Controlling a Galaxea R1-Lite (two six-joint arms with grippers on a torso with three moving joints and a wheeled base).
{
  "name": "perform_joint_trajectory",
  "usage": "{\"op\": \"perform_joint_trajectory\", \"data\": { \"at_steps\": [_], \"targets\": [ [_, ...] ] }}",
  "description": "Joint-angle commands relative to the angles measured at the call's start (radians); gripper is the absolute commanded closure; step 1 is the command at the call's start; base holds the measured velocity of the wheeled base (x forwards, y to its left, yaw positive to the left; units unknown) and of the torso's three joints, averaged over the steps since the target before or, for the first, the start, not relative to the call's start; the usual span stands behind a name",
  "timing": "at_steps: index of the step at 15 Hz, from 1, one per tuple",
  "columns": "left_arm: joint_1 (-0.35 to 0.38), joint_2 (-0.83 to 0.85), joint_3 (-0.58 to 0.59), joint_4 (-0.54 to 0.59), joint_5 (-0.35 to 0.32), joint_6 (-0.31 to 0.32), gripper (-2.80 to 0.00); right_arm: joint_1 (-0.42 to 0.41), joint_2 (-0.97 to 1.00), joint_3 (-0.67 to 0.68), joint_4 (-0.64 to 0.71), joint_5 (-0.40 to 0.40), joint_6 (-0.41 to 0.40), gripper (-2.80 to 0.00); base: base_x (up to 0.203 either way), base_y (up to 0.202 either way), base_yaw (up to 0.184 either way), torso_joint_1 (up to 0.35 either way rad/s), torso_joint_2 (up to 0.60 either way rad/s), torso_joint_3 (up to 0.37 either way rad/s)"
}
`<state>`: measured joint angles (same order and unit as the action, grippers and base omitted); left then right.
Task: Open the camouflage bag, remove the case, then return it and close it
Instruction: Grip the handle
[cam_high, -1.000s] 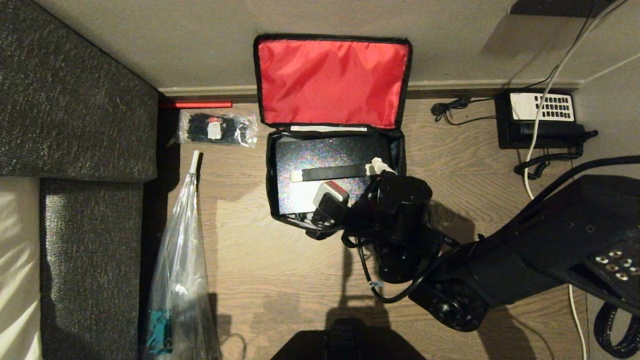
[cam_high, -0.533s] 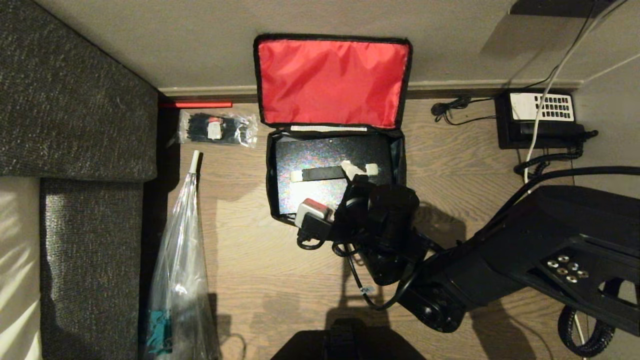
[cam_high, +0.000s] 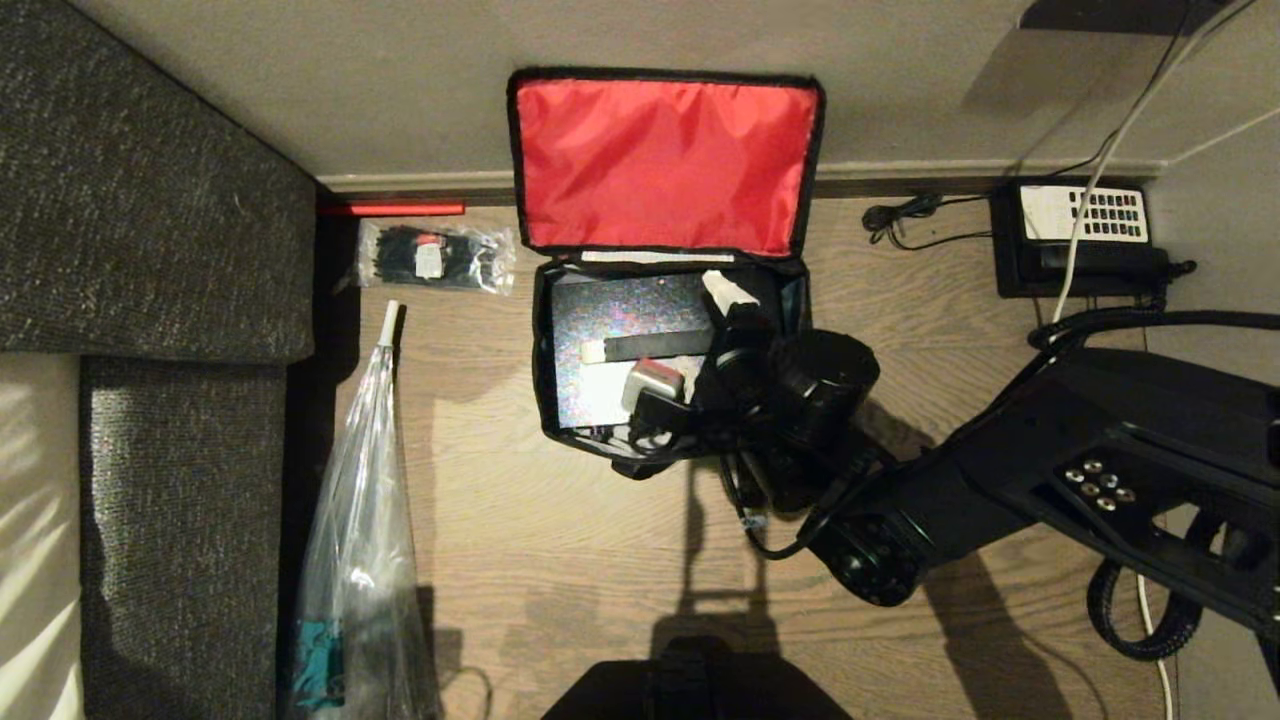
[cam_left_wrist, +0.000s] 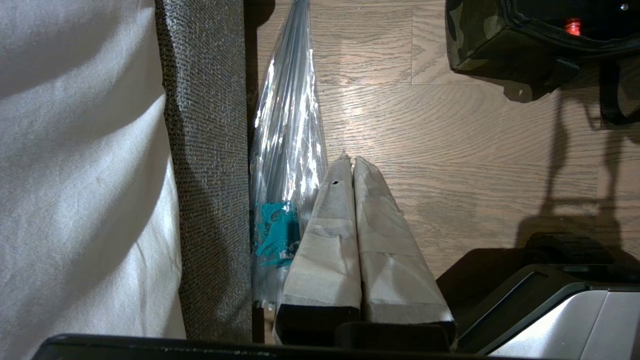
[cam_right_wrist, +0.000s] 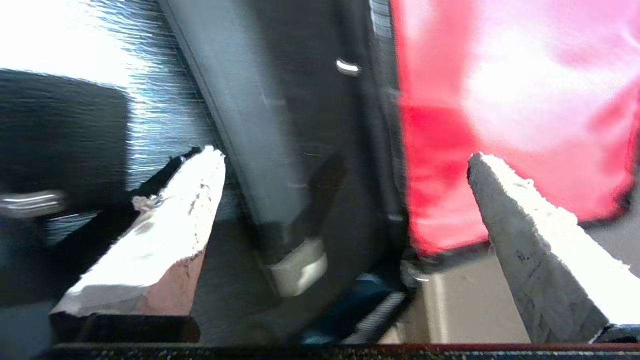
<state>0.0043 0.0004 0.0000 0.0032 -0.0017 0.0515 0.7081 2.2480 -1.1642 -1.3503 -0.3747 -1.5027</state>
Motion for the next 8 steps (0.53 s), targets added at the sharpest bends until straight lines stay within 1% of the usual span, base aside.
{"op": "perform_joint_trajectory", "data": {
  "at_steps": [1, 3, 6, 8],
  "targets": [
    [0.0, -0.002, 0.002, 0.0, 0.0, 0.001, 0.0, -0.013, 0.027, -0.022, -0.023, -0.001, -0.013, -2.8, 0.0, 0.0, 0.0, 0.0, 0.0, 0.0],
    [0.0, -0.002, 0.003, 0.0, 0.0, 0.001, 0.0, -0.012, 0.066, -0.066, -0.053, -0.011, -0.008, -2.8, 0.0, 0.0, 0.0, 0.0, 0.0, 0.0],
    [0.0, -0.001, 0.003, 0.0, 0.0, 0.001, 0.0, -0.005, 0.147, -0.183, -0.115, -0.096, 0.003, -2.8, 0.0, 0.0, 0.0, 0.0, 0.0, 0.0],
    [0.0, -0.002, 0.003, 0.0, 0.0, 0.001, 0.0, -0.001, 0.214, -0.25, -0.168, -0.114, 0.005, -2.8, 0.0, 0.0, 0.0, 0.0, 0.0, 0.0]
  ]
}}
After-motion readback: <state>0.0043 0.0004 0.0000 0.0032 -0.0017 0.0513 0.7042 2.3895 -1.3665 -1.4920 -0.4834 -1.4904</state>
